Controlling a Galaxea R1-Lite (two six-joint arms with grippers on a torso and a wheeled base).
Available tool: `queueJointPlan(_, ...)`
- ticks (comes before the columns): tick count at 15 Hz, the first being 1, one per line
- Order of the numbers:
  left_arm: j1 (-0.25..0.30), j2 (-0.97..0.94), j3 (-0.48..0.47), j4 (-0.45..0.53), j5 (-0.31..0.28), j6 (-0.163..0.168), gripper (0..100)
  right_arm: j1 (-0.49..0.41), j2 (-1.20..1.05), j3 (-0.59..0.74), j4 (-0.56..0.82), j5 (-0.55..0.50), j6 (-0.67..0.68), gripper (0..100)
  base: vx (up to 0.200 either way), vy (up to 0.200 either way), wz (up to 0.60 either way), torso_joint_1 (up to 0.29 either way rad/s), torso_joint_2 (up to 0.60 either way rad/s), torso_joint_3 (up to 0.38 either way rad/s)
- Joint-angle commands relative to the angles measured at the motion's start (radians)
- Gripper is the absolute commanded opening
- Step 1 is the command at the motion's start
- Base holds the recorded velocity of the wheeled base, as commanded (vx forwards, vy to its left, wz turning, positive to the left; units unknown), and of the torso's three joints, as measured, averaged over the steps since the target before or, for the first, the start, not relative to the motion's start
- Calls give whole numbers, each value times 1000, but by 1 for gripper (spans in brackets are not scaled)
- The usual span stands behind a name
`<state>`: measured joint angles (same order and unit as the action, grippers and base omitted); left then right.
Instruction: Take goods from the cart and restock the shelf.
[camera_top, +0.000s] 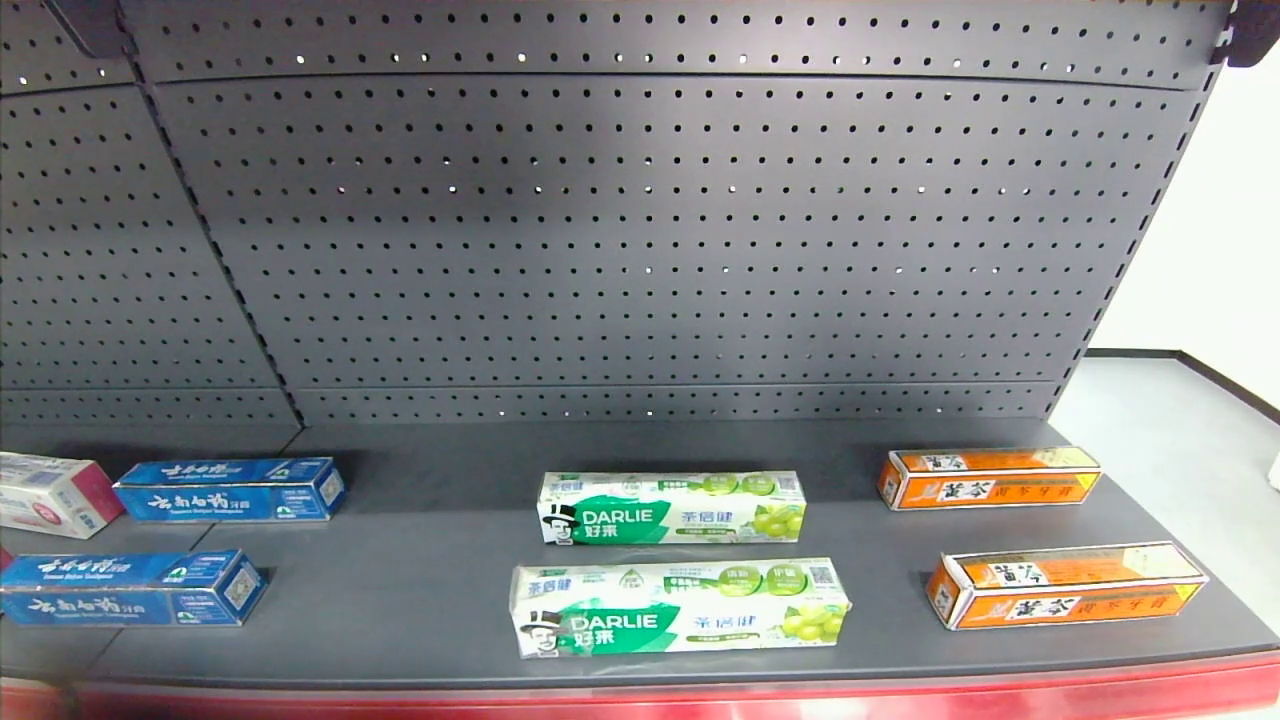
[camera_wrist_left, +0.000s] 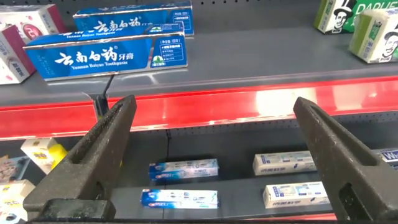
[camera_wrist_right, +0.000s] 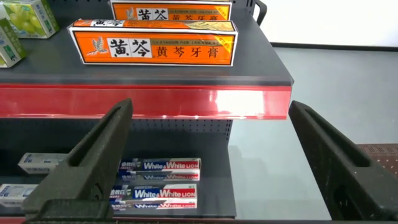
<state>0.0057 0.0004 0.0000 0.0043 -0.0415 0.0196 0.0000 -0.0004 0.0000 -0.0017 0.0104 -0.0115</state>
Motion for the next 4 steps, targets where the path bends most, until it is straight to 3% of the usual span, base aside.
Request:
queueJointPlan(1, 0, 0, 0, 0, 0, 0, 100, 0, 0, 0, -1, 0, -1, 100, 0, 0, 0, 0, 0, 0)
queueJointPlan(4, 0, 0, 0, 0, 0, -1, 100, 0, 0, 0, -1, 0, 1, 100, 0, 0, 0, 0, 0, 0)
